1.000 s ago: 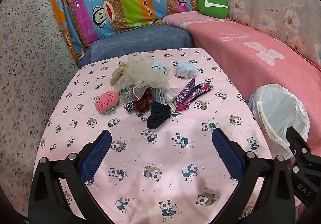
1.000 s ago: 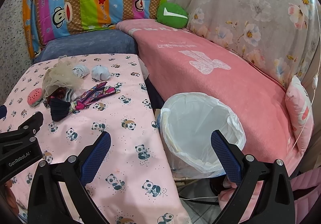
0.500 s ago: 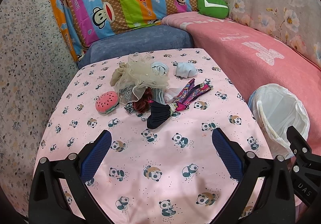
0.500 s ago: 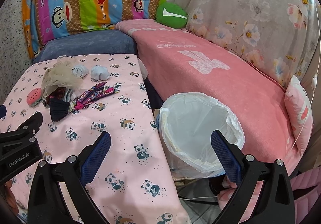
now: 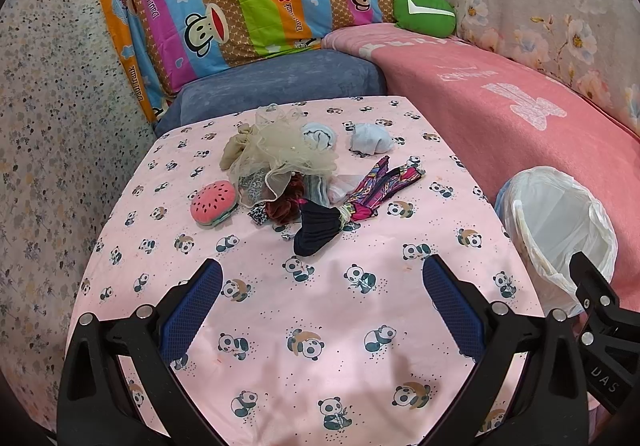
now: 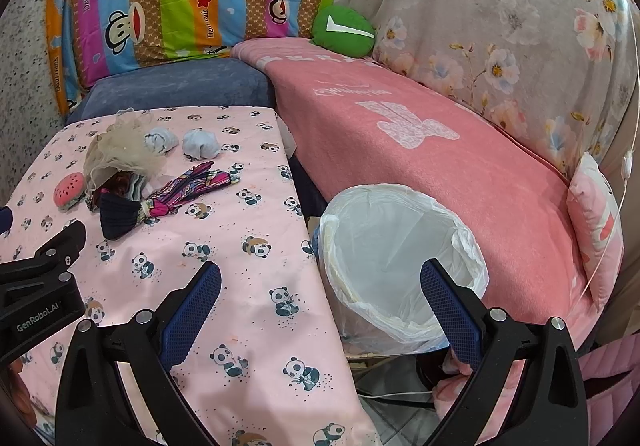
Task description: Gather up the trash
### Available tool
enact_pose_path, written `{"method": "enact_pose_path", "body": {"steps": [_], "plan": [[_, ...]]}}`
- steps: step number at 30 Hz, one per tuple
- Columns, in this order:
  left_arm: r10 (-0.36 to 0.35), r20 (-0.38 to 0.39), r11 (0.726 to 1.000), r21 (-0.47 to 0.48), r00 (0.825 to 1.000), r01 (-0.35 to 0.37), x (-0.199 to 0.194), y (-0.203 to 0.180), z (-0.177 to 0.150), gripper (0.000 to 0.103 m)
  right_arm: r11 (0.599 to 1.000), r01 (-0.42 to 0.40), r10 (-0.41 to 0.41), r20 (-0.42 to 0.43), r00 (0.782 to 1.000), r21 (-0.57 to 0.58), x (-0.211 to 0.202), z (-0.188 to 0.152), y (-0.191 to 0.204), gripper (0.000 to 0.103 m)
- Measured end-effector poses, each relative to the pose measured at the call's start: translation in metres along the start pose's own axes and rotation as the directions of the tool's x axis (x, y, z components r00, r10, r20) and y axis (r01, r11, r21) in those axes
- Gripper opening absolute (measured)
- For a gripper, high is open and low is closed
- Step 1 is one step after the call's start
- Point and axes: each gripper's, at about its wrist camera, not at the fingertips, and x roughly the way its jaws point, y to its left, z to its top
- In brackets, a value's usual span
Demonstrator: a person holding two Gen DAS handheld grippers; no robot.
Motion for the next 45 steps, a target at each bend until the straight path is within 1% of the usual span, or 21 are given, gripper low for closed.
{"method": "enact_pose_path", "body": {"steps": [45], "plan": [[-0.004, 0.001, 1.0, 0.0, 1.0, 0.004, 0.0002, -0.0006, -0.0002, 0.095, 1.0, 0.011, -0.011, -0.001, 1.0, -0.002, 0.0011, -0.0019, 0.0018, 0.096]]}}
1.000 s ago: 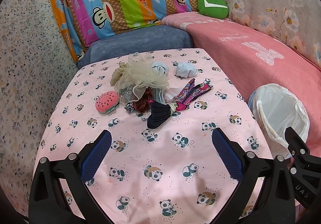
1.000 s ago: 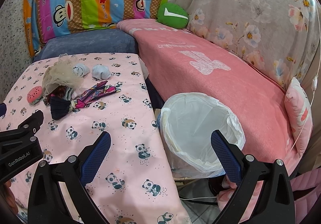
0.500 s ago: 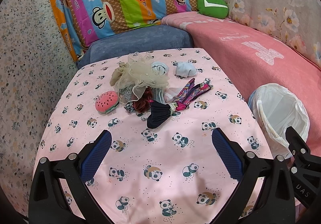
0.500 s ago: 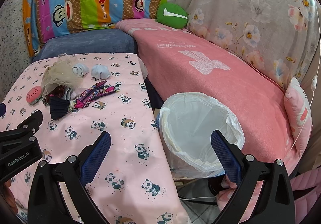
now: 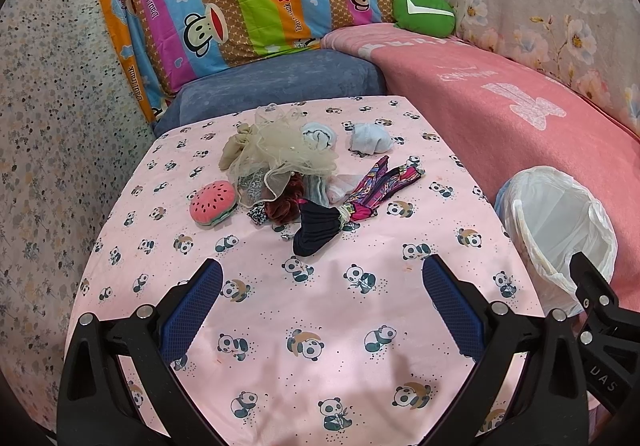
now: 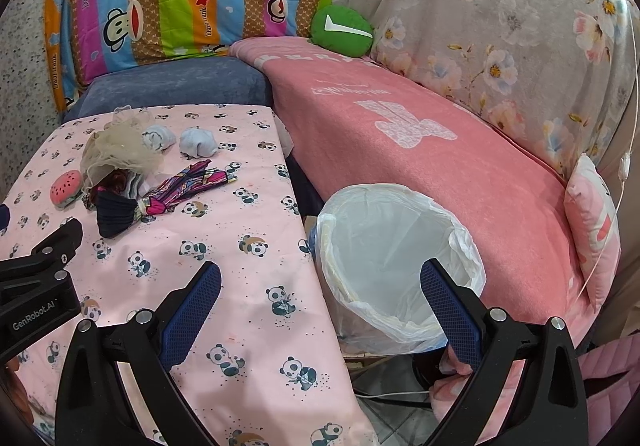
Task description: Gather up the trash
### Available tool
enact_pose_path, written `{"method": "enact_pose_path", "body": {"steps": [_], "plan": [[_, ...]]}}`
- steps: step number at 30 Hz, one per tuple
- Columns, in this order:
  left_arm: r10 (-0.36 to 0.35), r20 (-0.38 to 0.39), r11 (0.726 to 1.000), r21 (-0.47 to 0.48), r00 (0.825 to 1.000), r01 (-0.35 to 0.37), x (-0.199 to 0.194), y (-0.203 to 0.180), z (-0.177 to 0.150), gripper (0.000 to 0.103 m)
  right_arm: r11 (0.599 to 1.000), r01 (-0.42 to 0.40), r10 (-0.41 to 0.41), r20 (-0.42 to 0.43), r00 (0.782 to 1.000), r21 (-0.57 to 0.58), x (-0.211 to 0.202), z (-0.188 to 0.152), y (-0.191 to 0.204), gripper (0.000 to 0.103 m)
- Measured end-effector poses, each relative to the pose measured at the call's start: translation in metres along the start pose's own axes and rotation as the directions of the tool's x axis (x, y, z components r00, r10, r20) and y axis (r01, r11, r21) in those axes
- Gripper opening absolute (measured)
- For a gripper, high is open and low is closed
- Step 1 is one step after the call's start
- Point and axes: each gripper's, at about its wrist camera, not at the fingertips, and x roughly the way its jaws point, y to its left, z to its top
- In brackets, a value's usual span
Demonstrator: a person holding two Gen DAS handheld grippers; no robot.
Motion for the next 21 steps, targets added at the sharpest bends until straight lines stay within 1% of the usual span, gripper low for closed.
{"method": "enact_pose_path", "body": {"steps": [11, 19, 21], "plan": [[-0.001, 0.001, 1.0, 0.004, 1.0, 0.001, 0.0032, 0.0011, -0.0014, 0.095, 1.0, 0.011, -0.011, 0.004, 1.0, -0.001, -0.0005, 0.0007, 0.0001, 0.096], [-0.022, 0.01, 1.0, 0.004, 1.0, 0.022, 0.0071, 0.006, -0.0013, 0.095, 1.0, 0.023, -0.023, 0.01, 1.0, -0.001, -0.0001, 0.0015, 0.0029, 0.096], [-0.039, 0.019, 0.999, -0.001, 0.999, 0.039, 0.0079, 0.0086, -0.0017, 0.095, 1.0, 0.027, -0.027, 0.014, 1.0, 0.006, 0.0003, 0.0027, 0.0048, 0.096]]}}
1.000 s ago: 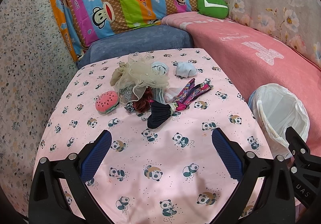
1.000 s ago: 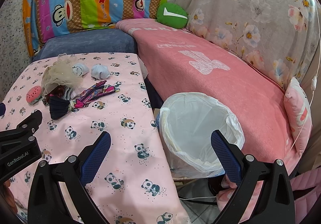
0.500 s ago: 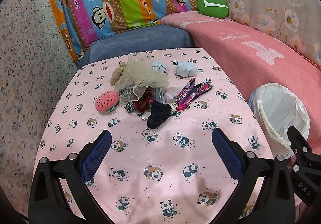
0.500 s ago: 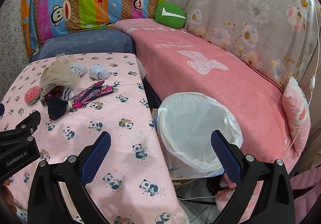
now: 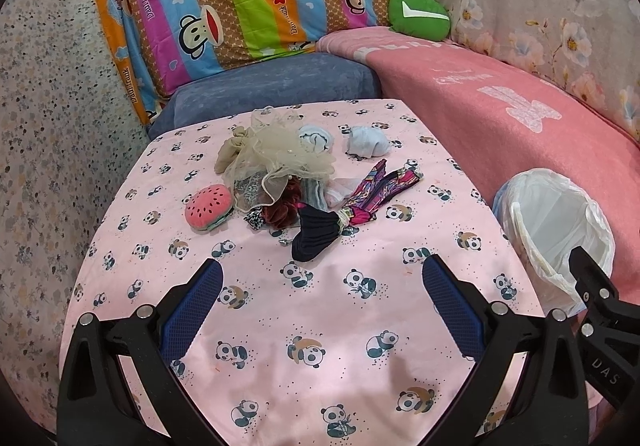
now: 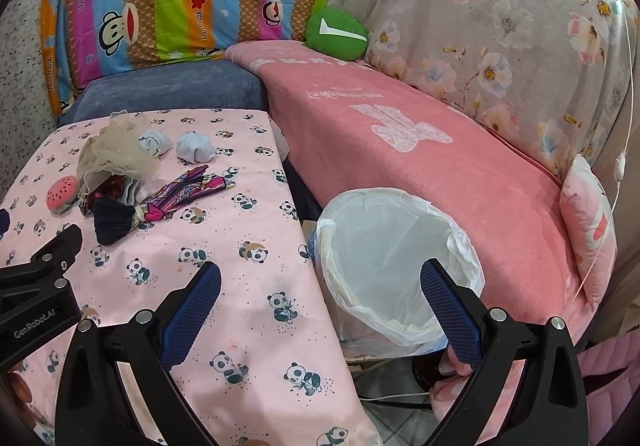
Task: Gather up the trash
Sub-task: 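Grasp the pink watermelon pouch with the left tool while the right tool grasps the striped ribbon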
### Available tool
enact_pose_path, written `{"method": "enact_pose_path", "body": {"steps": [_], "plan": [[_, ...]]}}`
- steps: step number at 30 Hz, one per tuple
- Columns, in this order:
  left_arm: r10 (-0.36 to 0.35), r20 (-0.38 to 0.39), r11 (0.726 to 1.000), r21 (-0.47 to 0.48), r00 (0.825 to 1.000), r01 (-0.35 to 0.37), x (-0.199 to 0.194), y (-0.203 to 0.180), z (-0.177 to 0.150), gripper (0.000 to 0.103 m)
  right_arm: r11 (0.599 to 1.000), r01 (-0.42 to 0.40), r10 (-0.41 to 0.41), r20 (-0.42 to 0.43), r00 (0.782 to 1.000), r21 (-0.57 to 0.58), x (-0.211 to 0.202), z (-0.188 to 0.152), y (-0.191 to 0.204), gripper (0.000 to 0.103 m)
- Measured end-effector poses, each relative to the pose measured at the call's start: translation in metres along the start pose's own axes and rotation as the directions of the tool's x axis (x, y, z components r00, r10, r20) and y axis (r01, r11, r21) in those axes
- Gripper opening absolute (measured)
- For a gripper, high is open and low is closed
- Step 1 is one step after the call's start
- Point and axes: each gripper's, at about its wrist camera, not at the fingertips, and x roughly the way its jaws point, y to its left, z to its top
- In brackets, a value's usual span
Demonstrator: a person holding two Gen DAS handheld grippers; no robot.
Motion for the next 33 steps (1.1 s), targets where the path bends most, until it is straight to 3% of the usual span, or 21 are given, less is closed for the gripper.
{"method": "enact_pose_path", "body": {"steps": [7, 14, 22, 33], "plan": [[-0.041, -0.01, 0.999, -0.034, 0.999, 0.04, 0.012, 0.019, 0.0, 0.095, 1.0, -0.009, 0.009, 0.021, 1.0, 0.016, 0.001, 0.005, 0.017, 0.096], [-0.036, -0.024, 0.991, -0.129, 0.999, 0.033, 0.036, 0.066, 0.005, 0.095, 0.999, -0.052, 0.052, 0.033, 0.998, -0.008, 0.01, 0.009, 0.054, 0.096], [0.016, -0.007, 0.985, -0.174, 1.0, -0.017, 0.07, 0.123, 0.01, 0.095, 0.989, -0.147, 0.147, 0.03, 0.989, -0.001, 0.034, 0.023, 0.095, 0.096], [0.034, -0.076, 0.971, -0.235, 0.997, -0.051, 0.143, 0.179, 0.02, 0.095, 0.956, -0.291, 0.29, -0.033, 0.956, -0.031, 0.082, 0.036, 0.175, 0.096]]}}
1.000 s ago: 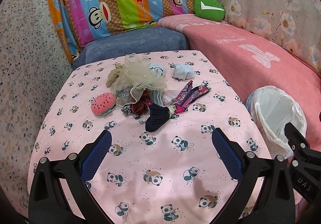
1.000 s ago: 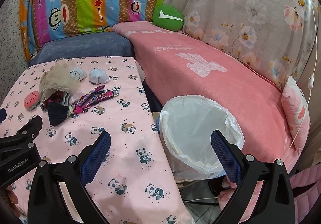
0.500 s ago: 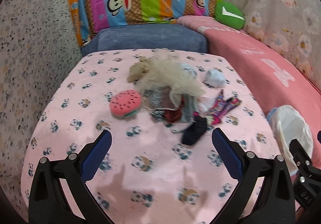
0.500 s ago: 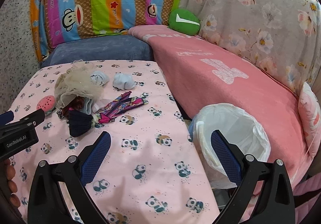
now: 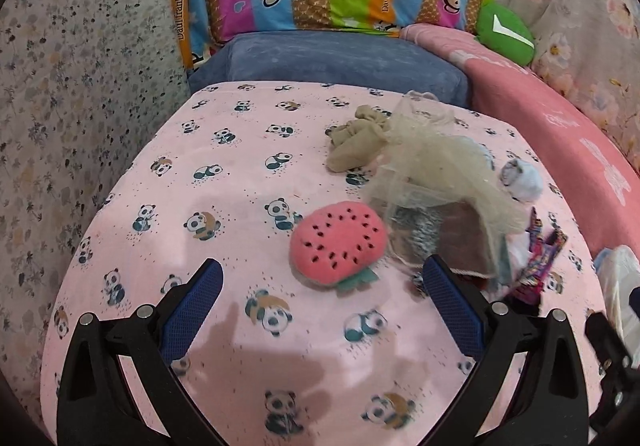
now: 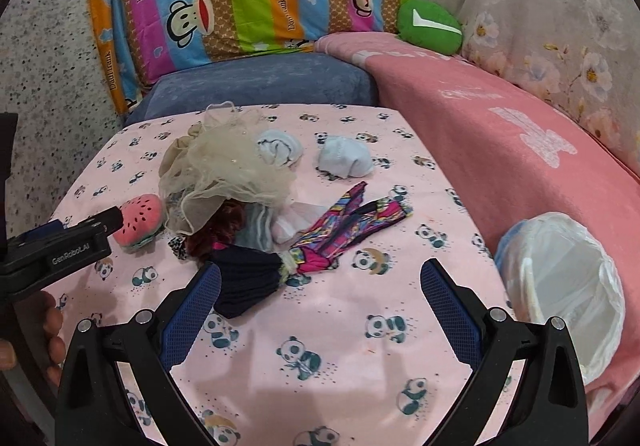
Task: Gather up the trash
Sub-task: 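Grasp the pink watermelon pouch with the left tool while the right tool grasps the striped ribbon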
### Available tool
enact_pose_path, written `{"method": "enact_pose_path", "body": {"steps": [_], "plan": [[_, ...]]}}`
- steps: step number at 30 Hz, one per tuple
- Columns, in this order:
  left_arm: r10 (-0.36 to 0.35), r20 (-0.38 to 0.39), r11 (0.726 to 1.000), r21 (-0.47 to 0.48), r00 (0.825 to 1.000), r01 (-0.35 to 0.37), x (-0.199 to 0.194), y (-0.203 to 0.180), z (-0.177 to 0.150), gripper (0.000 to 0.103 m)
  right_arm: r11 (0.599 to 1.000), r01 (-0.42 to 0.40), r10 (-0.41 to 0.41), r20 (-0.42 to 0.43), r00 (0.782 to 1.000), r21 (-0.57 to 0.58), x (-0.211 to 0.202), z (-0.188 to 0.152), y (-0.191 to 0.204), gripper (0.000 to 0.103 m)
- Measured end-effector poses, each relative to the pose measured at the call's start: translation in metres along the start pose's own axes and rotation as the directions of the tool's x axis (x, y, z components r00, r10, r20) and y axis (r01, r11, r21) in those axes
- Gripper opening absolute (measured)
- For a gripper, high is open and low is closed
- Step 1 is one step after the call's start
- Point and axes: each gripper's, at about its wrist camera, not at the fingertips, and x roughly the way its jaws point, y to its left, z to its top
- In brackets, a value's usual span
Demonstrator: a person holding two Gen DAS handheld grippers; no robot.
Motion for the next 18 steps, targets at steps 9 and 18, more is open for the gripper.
{"method": "enact_pose_path", "body": {"steps": [9, 18], "plan": [[-0.081, -0.076, 0.995, -0.06, 0.994, 0.077, 0.048, 0.005, 0.009, 0.082, 0.999, -0.043, 0.041, -0.064, 0.997, -0.027, 0.043, -0.002, 0.033, 0.081], [-0.15, -0.071, 0.988, -0.059, 0.986, 0.146, 0.047, -0.002, 0.004, 0.051, 0.994, -0.11, 0.11, -0.148, 0.983, 0.011, 0.067, -0.016, 0.03, 0.014]]}}
